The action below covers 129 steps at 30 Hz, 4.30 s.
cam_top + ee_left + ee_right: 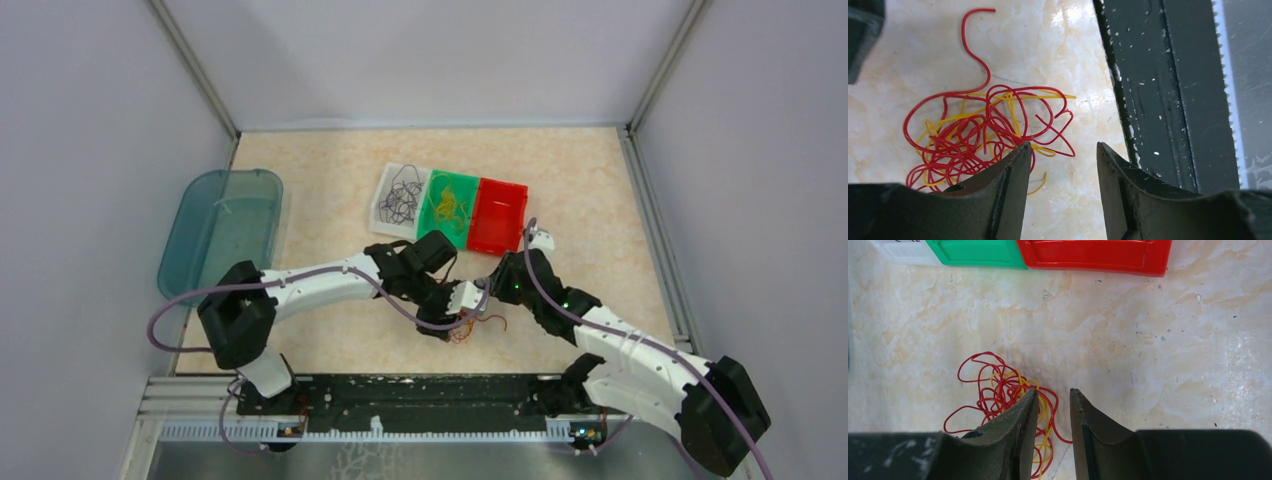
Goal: Untangle the cables
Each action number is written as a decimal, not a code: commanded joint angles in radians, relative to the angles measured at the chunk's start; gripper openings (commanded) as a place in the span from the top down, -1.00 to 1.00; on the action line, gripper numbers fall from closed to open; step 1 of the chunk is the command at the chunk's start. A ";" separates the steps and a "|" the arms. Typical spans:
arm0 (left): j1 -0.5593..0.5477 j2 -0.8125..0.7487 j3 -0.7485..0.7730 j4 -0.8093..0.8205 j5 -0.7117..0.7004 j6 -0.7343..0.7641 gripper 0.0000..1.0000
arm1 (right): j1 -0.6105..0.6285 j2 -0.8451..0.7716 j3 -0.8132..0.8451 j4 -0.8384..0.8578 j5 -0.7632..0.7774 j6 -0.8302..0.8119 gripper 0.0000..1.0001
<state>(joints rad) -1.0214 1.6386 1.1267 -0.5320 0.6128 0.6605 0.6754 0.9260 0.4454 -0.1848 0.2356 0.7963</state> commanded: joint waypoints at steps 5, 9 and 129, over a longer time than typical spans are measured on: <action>-0.008 0.053 -0.043 0.077 -0.137 -0.081 -0.17 | -0.008 -0.064 0.044 -0.011 0.032 -0.005 0.38; -0.008 0.086 -0.042 0.128 -0.235 -0.108 -0.06 | -0.007 -0.074 0.042 -0.010 0.032 -0.005 0.38; 0.063 -0.309 0.377 -0.404 -0.075 0.134 0.99 | 0.451 -0.240 -0.073 0.741 0.165 -0.764 0.10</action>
<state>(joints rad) -0.9592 1.3231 1.4643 -0.8700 0.5186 0.7353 1.1007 0.7261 0.3466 0.5079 0.2493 0.1761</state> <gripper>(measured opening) 0.007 0.468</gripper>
